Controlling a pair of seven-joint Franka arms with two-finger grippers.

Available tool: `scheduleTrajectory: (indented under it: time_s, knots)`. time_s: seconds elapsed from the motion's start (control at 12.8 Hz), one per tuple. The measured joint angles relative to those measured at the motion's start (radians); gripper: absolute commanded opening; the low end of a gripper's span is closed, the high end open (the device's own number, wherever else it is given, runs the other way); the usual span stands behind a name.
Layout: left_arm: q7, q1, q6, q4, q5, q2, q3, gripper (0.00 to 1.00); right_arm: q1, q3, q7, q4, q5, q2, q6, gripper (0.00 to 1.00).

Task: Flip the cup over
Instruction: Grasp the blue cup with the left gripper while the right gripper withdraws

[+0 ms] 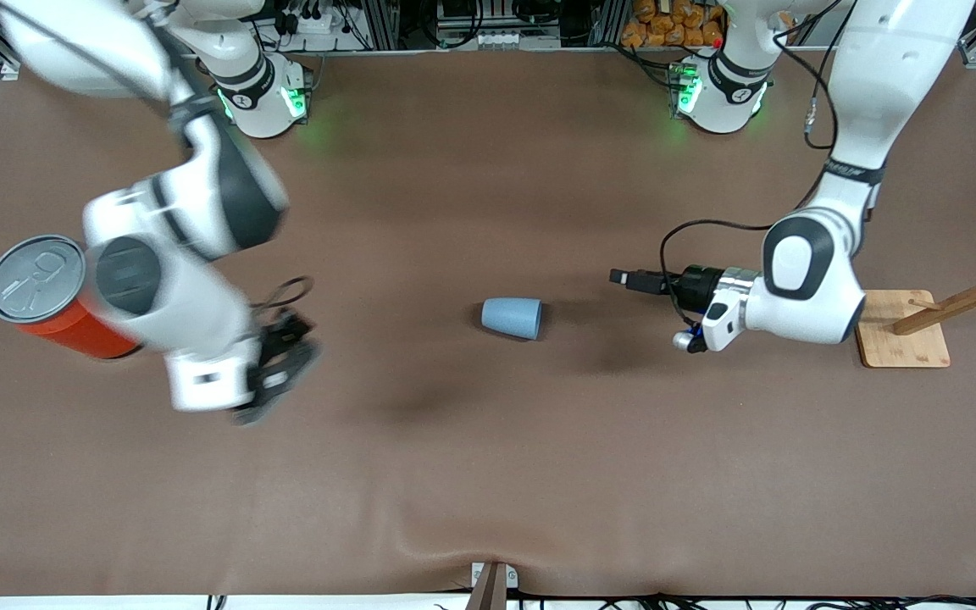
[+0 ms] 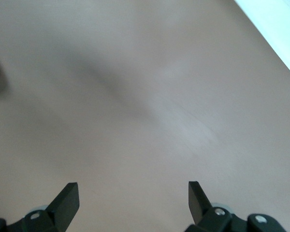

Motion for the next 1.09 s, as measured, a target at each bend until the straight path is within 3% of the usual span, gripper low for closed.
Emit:
scheduleTrajectory:
  time_s: [0.16, 0.31, 0.62, 0.78, 0.86, 1.09]
  knots:
    - [0.088, -0.018, 0.012, 0.003, -0.102, 0.051, -0.002, 1.0, -0.044, -0.01, 0.009, 0.01, 0.002, -0.032, -0.002, 1.0]
    - [0.134, -0.043, 0.042, 0.023, -0.17, 0.088, -0.004, 1.0, -0.042, -0.066, 0.096, 0.014, 0.013, -0.111, -0.043, 1.0]
    - [0.168, -0.119, 0.129, 0.061, -0.259, 0.124, -0.006, 1.0, -0.043, -0.14, 0.578, 0.01, 0.069, -0.243, -0.235, 1.0]
    - [0.223, -0.133, 0.144, 0.083, -0.283, 0.155, -0.005, 0.88, -0.04, -0.156, 0.856, -0.003, 0.071, -0.279, -0.275, 1.0]
    - [0.239, -0.133, 0.145, 0.1, -0.283, 0.17, -0.004, 0.82, -0.038, -0.185, 0.922, -0.025, 0.08, -0.306, -0.292, 1.0]
    - [0.248, -0.14, 0.177, 0.125, -0.293, 0.194, -0.005, 0.81, -0.038, -0.316, 0.941, -0.205, 0.188, -0.465, -0.228, 1.0]
